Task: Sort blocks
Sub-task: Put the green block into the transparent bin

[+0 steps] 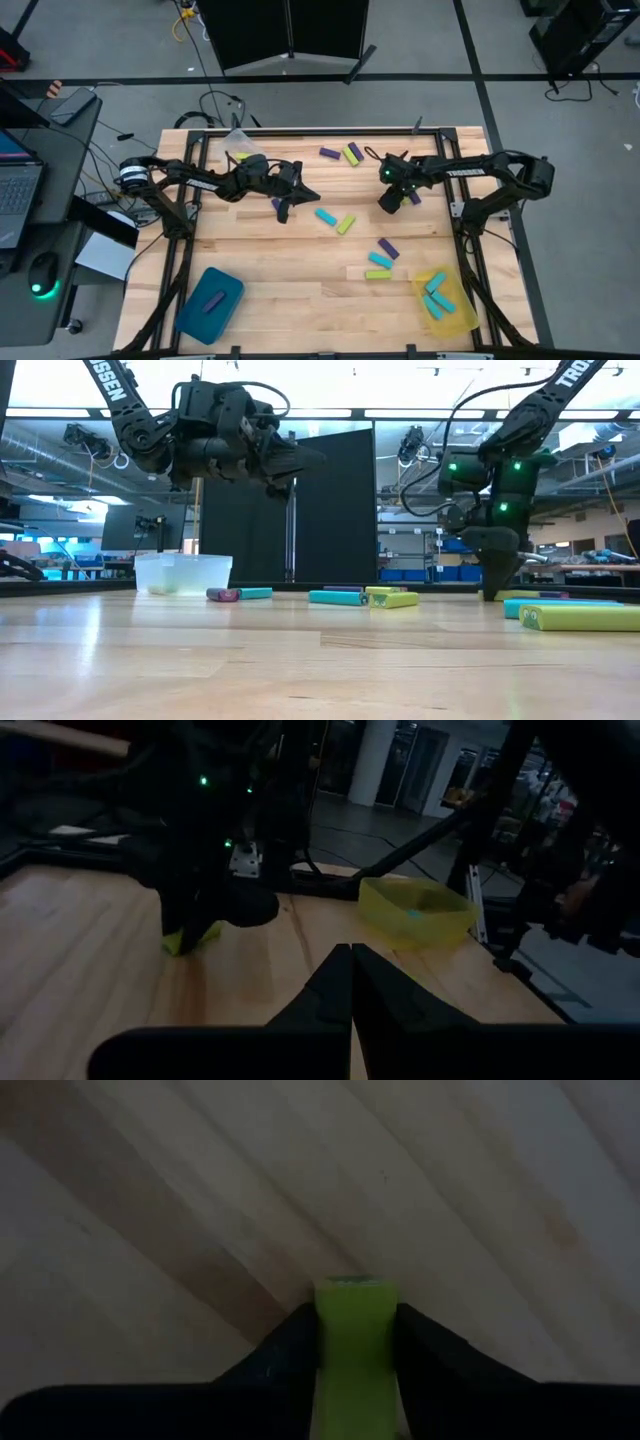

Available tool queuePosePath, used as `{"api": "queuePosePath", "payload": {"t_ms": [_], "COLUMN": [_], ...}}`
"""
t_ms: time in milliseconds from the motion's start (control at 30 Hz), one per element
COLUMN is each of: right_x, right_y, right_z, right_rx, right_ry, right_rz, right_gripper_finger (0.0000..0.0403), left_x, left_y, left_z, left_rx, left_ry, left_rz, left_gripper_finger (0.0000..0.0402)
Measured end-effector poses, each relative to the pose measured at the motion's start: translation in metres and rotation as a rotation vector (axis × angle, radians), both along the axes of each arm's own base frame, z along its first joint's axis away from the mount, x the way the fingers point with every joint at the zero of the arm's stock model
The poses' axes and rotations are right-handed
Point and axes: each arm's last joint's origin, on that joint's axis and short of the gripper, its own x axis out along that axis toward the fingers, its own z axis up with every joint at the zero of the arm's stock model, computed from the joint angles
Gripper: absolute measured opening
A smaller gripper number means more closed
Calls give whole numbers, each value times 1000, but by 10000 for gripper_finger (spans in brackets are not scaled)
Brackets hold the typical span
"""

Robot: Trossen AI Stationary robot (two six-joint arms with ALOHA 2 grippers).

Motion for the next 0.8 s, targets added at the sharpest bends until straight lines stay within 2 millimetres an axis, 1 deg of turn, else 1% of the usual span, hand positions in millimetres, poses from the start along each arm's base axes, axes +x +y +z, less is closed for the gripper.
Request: {"api": "queuePosePath", "payload": {"t_ms": [67,200,300,500,633,800], "right_x": [4,15,29,55,66,71], "right_y": [0,3,7,25,38,51], "right_z": [7,29,51,82,93,104], "right_rx": [-22,-100,-187,-316,-360,-391], "right_ry": [-75,-280,-497,-841,-985,-1094], "right_rz": [12,85,154,289,346,402], "right_gripper_finger": [113,113,113,113,113,113], "left_x": [0,0,0,2,4,7], "left_y": [0,0,1,-3,-9,-13], "left_z": [0,-1,-1,-1,-1,1], "left_rx": [-8,-33,-56,-70,-44,-33], "left_ry": [5,13,23,25,20,7], "left_rz": [0,15,23,89,131,207], "left_gripper_finger": [12,12,12,18,47,110]}}
